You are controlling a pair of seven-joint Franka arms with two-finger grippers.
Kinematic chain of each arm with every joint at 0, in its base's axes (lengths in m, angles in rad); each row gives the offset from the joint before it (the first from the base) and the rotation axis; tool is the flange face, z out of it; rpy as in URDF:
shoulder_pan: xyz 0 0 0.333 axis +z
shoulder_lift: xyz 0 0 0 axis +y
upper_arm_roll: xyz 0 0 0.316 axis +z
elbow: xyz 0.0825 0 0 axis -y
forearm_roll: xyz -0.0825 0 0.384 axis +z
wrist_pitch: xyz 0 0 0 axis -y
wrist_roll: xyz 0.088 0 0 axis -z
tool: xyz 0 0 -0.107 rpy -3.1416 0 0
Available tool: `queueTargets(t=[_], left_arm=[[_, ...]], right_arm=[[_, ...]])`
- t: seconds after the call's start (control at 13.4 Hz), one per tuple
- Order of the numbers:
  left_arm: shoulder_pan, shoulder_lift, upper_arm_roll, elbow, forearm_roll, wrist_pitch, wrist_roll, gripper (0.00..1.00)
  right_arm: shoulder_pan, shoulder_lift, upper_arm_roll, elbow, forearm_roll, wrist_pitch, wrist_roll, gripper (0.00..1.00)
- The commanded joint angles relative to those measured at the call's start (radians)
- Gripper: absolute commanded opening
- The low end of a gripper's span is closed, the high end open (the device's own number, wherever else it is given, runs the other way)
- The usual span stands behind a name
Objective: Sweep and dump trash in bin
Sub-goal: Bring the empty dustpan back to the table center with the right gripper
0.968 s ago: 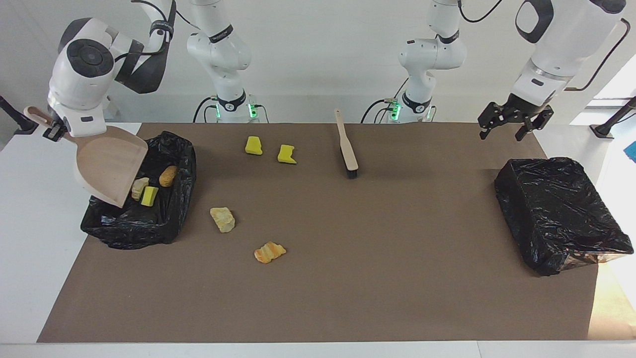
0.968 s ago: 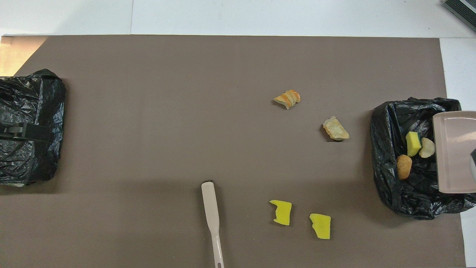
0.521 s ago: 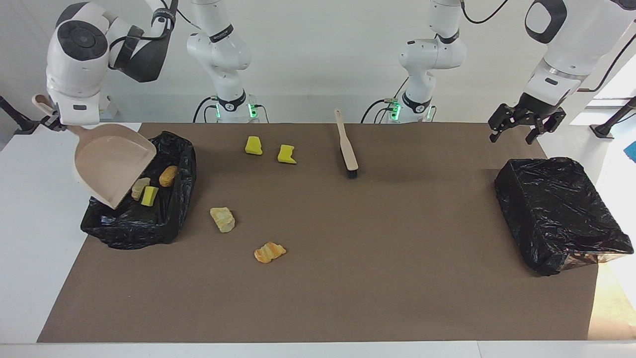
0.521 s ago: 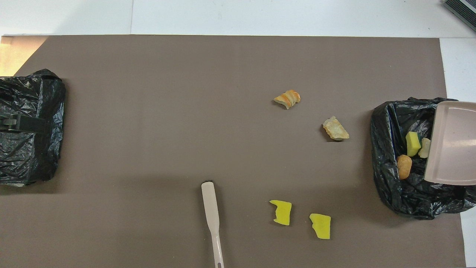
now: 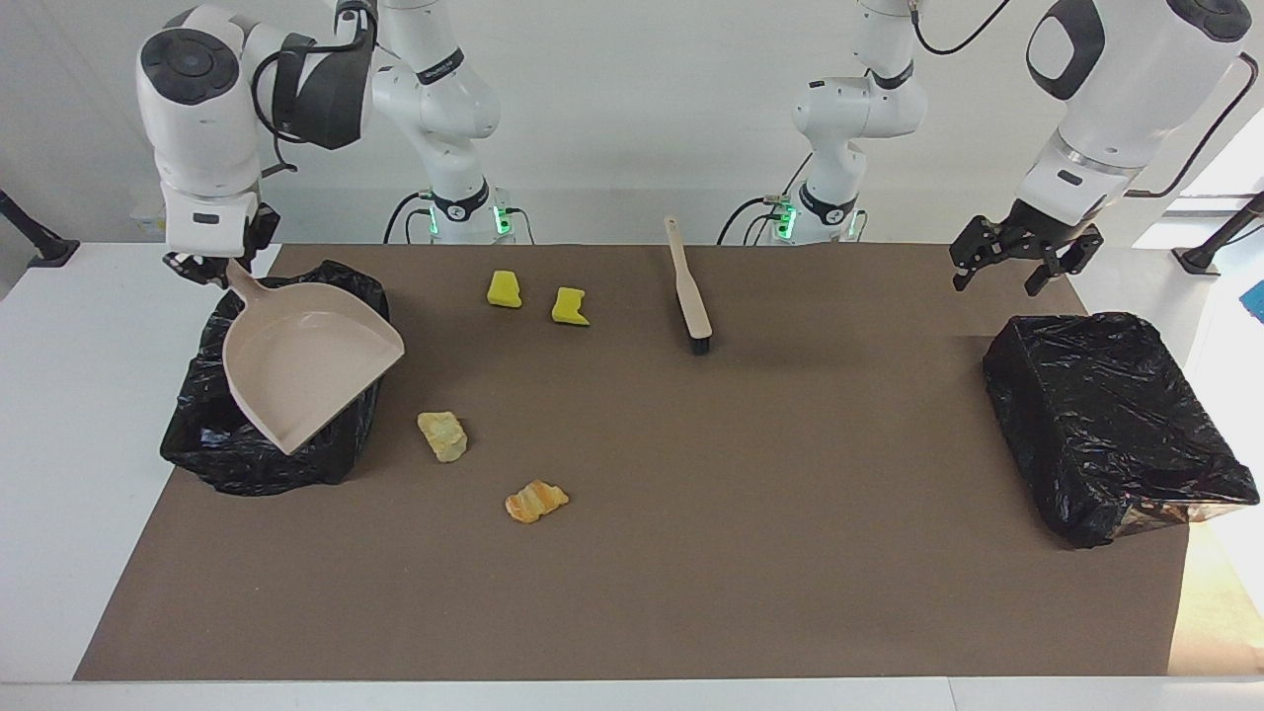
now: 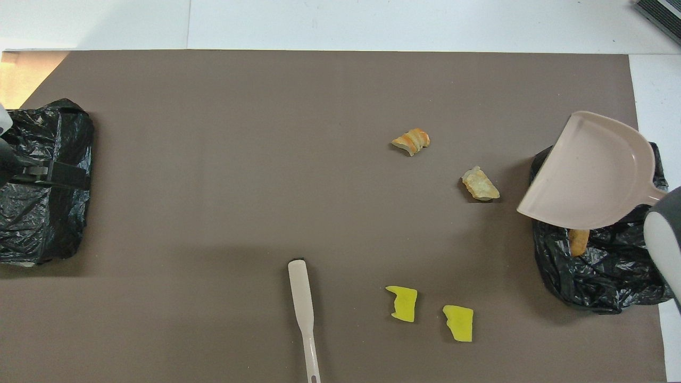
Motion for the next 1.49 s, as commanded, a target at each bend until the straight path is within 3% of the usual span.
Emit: queueTargets(t=[0.0,0.07,0.3,0.45,0.6,0.74,1.04,1.19,1.41], left_arm=[[-0.014,-0.018,0.011,-0.017,-0.001,-0.020,-0.007,1.00],[-0.014,-0.025,0.011,-0.027,-0.001,-0.019,-0.008,1.00],[-0.014,-0.030,0.011,-0.037,-0.001,-0.017,-0.010,1.00],[-0.014,-0.030,0.011,-0.039,-0.001,-0.016,-0.010,1.00],[-0.014,-0.030,0.011,-0.039,-0.001,-0.017,-0.009,1.00],[-0.014,-0.030,0.011,-0.039,-0.001,-0.019,-0.009,1.00],[-0.014,-0.031,0.011,-0.039,-0.001,-0.019,-0.007,1.00],[-0.014,-0.031,0.011,-0.039,-0.001,-0.019,-0.007,1.00],[-0.014,-0.031,0.011,-0.040,-0.001,-0.019,-0.005,1.00]], right_arm=[[0.101,0.001,0.010,0.015,0.128,0.001,0.296,0.00],[0.151,0.000,0.011,0.017,0.196,0.028,0.451,0.00],[0.342,0.059,0.011,0.046,0.223,0.062,0.784,0.00],[0.463,0.195,0.011,0.150,0.212,0.059,1.019,0.00],[0.517,0.271,0.011,0.239,0.223,0.061,1.211,0.00],[0.558,0.349,0.013,0.299,0.244,0.093,1.303,0.00],[0.698,0.581,0.010,0.478,0.236,0.164,1.614,0.00],[0.753,0.613,0.011,0.477,0.245,0.237,1.681,0.00],[0.759,0.655,0.029,0.467,0.334,0.332,1.685,0.00]])
